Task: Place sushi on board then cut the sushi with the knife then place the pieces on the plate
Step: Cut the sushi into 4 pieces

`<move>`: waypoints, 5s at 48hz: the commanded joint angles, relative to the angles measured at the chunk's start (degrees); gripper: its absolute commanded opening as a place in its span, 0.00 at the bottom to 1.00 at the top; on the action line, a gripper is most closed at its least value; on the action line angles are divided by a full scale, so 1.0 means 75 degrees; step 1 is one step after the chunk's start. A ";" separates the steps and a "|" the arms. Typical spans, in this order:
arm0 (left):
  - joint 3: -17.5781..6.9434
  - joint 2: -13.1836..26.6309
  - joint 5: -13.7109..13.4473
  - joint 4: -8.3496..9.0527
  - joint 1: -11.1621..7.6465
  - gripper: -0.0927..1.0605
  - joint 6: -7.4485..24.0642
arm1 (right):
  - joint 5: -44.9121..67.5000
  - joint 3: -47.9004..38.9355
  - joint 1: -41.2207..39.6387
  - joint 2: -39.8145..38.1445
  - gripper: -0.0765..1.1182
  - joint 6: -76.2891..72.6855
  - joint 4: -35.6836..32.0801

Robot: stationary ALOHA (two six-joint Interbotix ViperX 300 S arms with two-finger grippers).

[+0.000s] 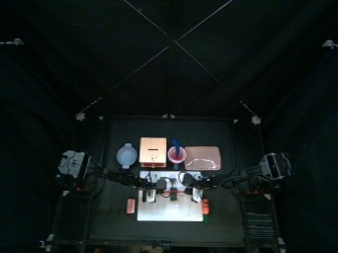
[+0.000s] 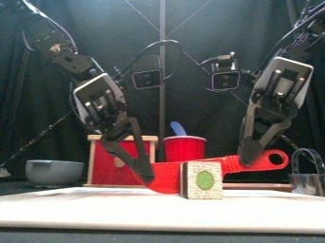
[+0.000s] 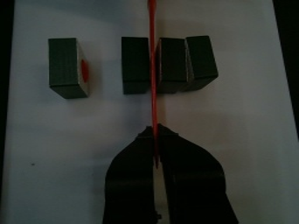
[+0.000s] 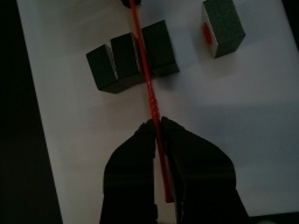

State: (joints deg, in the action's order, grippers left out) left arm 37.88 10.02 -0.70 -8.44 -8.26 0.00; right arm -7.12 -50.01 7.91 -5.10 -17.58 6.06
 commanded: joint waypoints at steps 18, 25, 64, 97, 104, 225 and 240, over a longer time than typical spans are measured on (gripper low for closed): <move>-0.0082 -0.0234 -0.0082 -0.0094 -0.0246 0.36 -0.0012 | -0.0094 0.0164 0.0316 -0.0234 0.36 -0.0023 0.0176; -0.0070 -0.0434 -0.0117 -0.0070 -0.0187 0.36 0.0012 | -0.0234 0.0176 0.0258 -0.0539 0.36 -0.0012 -0.0082; -0.0082 -0.0855 -0.0117 -0.0258 -0.0820 0.36 -0.0012 | -0.0340 0.0176 0.0539 -0.1348 0.36 -0.0023 0.0281; -0.0117 -0.0445 0.0047 -0.0352 -0.0832 0.36 -0.0012 | -0.0281 0.0164 0.0516 -0.0809 0.36 -0.0023 0.0270; -0.0117 -0.0340 0.0047 -0.0387 -0.0832 0.36 -0.0023 | -0.0281 0.0176 0.0563 -0.0598 0.36 -0.0023 0.0316; 0.0984 -0.1793 0.1641 0.0551 0.0703 0.70 0.0035 | -0.2695 -0.1090 0.0422 -0.4582 0.36 -0.0668 0.0398; 0.1055 -0.1770 0.1641 0.0563 0.0938 0.70 0.0059 | -0.3879 -0.1840 0.0047 -0.5941 0.37 -0.1652 0.0316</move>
State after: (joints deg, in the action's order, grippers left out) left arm 46.23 -2.37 11.07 -4.39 -1.93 0.26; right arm -34.37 -63.81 8.88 -48.78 -29.36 8.53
